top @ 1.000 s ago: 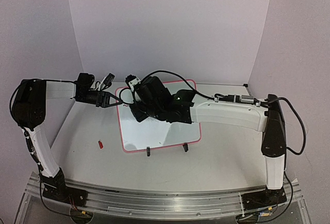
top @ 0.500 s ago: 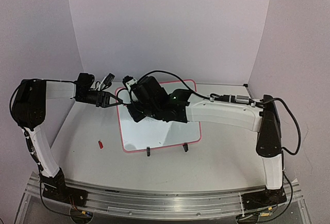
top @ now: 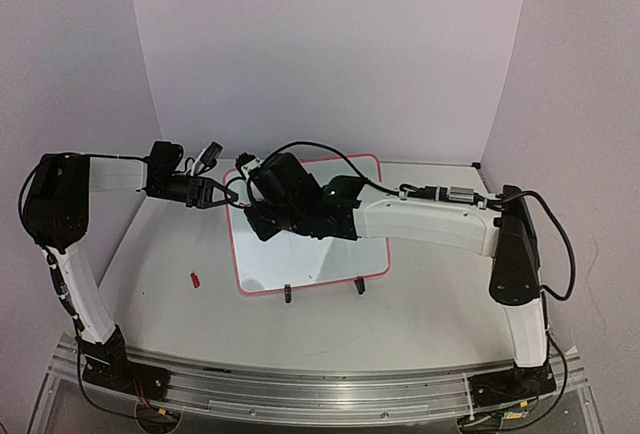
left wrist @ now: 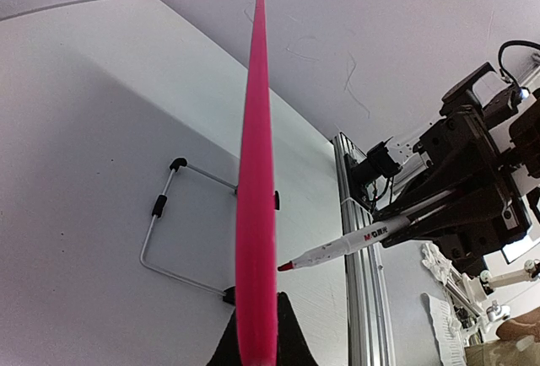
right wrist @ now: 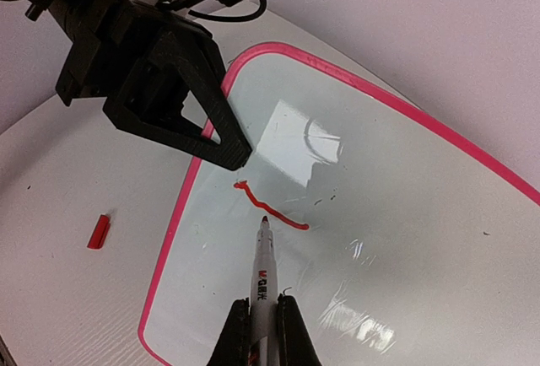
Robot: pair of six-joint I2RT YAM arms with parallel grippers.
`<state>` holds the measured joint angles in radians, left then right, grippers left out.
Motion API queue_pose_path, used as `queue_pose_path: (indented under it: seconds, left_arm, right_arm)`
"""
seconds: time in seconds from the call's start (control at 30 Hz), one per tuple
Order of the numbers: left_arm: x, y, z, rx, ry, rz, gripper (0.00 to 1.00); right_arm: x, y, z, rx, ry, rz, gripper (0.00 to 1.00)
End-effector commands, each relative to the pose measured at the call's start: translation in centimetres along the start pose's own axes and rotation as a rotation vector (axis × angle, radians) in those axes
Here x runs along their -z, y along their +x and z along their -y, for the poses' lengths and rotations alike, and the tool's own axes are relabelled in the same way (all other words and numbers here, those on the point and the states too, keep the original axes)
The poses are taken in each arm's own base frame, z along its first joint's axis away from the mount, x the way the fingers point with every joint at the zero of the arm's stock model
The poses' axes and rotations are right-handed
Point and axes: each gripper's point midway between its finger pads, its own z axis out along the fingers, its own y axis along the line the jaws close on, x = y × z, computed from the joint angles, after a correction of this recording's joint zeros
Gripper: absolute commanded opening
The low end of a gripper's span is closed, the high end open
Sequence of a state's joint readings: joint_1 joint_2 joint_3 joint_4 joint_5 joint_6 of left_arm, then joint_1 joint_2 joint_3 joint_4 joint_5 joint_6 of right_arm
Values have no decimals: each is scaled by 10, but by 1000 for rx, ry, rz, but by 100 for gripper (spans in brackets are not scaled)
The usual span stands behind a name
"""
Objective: Write a sentence on the whiteboard
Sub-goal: Write on the whiteboard with the whiteboard.
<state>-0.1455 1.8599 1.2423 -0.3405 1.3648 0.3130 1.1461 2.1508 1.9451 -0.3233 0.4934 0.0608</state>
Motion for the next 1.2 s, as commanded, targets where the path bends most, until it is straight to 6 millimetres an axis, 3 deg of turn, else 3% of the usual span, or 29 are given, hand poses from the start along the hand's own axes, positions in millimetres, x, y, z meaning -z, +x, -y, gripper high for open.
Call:
queue_pose_path:
  seconds: [0.0, 1.17]
  left_arm:
    - [-11, 10, -8, -66, -46, -44, 0]
    - [-11, 10, -8, -67, -46, -49, 0]
  right_arm:
    - [3, -18, -4, -23, -9, 41, 0]
    - [-5, -8, 0, 10, 27, 22, 0]
